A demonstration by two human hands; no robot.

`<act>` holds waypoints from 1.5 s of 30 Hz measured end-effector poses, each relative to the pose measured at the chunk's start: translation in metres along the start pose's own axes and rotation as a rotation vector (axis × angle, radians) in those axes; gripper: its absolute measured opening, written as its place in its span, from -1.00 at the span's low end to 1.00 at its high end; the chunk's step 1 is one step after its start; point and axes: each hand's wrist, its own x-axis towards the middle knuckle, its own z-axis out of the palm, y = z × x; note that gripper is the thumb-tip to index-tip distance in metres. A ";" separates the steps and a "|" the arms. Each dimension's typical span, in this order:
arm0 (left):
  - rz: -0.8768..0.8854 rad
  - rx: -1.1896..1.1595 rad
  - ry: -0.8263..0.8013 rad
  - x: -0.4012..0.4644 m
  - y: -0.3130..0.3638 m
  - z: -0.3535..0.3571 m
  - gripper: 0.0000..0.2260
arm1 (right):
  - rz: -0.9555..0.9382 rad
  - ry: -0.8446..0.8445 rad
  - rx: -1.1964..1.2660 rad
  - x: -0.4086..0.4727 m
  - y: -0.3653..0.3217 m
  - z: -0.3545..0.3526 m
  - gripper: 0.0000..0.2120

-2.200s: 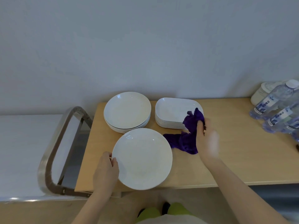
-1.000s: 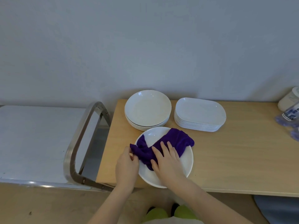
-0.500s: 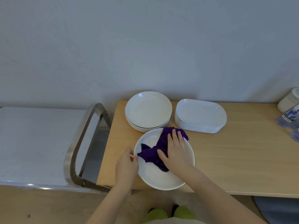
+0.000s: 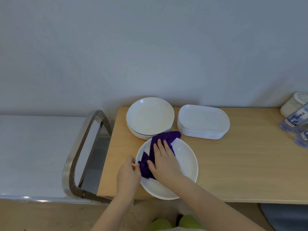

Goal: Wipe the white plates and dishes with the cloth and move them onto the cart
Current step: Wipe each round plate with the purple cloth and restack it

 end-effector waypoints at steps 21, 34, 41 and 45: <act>-0.040 -0.092 -0.007 -0.002 -0.001 0.004 -0.94 | 0.378 -0.069 -0.226 -0.038 0.019 -0.015 -0.35; 0.022 -0.021 -0.048 0.002 -0.003 -0.001 -0.93 | 0.073 -0.077 -0.001 -0.001 -0.011 -0.015 -0.43; 0.020 -0.017 -0.045 0.002 -0.003 0.000 -0.94 | -0.023 -0.106 -0.123 0.000 -0.002 -0.015 -0.44; -0.013 -0.031 -0.050 0.004 -0.003 0.000 -0.93 | 0.005 -0.111 -0.231 -0.008 0.029 -0.021 -0.36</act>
